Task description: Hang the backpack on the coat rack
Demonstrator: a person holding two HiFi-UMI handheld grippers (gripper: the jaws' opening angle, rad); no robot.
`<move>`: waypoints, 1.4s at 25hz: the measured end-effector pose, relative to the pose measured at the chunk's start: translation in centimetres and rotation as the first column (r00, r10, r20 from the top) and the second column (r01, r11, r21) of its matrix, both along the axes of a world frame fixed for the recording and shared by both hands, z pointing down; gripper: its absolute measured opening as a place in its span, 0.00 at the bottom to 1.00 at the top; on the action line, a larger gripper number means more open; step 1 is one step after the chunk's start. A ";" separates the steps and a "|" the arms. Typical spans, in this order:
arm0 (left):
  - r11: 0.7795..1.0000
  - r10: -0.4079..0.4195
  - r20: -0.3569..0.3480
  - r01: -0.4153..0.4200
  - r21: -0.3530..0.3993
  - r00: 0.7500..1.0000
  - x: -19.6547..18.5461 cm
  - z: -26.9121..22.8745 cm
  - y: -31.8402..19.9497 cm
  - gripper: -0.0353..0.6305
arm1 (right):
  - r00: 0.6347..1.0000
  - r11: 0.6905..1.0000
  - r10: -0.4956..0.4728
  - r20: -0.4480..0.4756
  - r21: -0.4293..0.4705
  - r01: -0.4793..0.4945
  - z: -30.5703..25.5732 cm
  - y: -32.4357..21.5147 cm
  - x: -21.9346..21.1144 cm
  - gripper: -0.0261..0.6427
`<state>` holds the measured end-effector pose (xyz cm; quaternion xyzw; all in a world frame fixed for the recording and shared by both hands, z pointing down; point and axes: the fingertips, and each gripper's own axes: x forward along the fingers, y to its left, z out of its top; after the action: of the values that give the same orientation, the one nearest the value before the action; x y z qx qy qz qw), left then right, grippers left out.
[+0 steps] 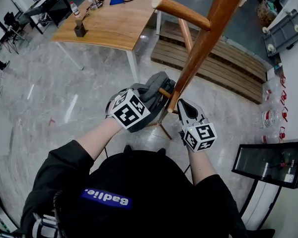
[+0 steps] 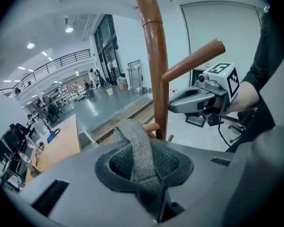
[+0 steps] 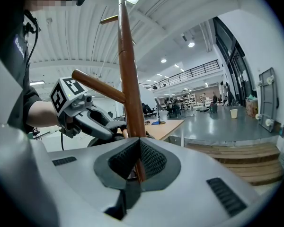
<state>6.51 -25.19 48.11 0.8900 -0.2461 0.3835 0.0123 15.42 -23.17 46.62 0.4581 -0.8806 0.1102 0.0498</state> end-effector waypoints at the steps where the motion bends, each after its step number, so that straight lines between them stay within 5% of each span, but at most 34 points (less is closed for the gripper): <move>1: 1.000 0.002 0.003 -0.002 0.003 1.000 0.0 0.0 0.0 0.20 | 1.000 1.000 -0.001 -0.004 0.002 0.001 0.0 -0.1 0.0 0.05; 18: 0.984 0.153 0.220 -0.168 0.052 0.964 1.7 2.1 1.6 0.20 | 0.995 0.998 -0.048 -0.085 0.035 0.051 -0.1 -0.3 -0.9 0.05; 35: 0.994 0.109 0.097 -0.111 0.017 0.989 4.3 4.0 2.1 0.20 | 0.997 0.999 -0.041 -0.061 0.018 0.042 -0.1 -0.4 -0.4 0.05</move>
<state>10.86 -23.08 52.11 0.8828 -0.2012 0.4233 -0.0308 14.97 -23.58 46.51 0.4433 -0.8891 0.0868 0.0742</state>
